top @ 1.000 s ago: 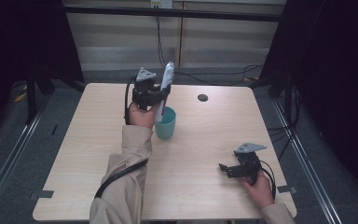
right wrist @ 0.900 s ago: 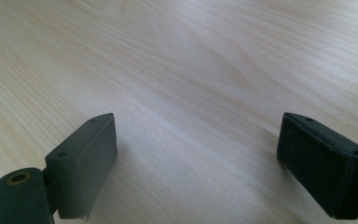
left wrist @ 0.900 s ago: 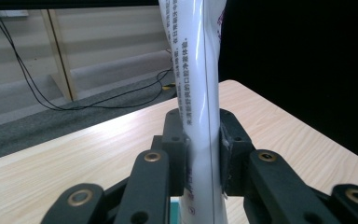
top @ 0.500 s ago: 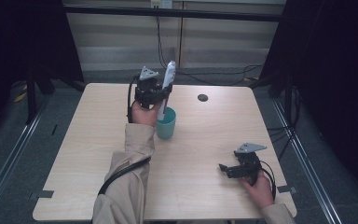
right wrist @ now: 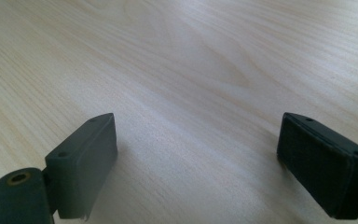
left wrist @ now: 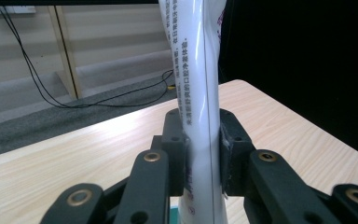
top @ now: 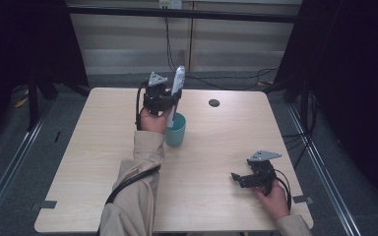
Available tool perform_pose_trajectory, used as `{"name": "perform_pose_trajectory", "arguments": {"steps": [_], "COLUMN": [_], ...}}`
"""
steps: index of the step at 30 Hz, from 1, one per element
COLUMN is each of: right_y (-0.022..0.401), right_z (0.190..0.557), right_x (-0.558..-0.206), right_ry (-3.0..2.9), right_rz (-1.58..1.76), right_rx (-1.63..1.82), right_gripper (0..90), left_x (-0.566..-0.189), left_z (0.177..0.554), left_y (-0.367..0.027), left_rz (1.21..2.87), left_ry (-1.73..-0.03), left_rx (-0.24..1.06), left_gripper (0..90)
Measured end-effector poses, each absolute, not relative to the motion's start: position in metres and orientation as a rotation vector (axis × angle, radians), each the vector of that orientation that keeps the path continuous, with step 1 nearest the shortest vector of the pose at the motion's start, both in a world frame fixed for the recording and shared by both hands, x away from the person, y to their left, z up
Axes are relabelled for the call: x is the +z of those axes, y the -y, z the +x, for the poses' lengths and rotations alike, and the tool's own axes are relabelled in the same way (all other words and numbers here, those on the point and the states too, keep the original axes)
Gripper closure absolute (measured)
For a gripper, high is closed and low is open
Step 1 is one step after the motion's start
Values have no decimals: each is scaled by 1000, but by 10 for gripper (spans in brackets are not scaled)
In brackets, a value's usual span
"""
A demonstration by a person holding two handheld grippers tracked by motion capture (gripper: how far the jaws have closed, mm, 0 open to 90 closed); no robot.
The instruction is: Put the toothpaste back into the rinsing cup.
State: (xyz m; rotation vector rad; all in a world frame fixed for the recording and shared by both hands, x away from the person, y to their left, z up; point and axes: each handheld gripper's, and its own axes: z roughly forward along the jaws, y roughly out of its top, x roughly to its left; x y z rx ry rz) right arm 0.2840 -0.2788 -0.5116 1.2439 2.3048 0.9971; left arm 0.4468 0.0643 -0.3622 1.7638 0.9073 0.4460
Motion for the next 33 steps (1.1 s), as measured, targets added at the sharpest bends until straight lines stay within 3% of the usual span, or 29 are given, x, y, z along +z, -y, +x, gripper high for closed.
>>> {"name": "perform_pose_trajectory", "arguments": {"steps": [33], "right_y": [279], "right_z": [284], "right_x": [-512], "right_ry": [-2309], "right_rz": [1237], "right_rx": [997], "right_gripper": [113], "left_x": [-382], "left_z": [451], "left_y": [-57], "left_rz": [1760], "left_ry": [-936], "left_rx": [479], "left_gripper": [757]}}
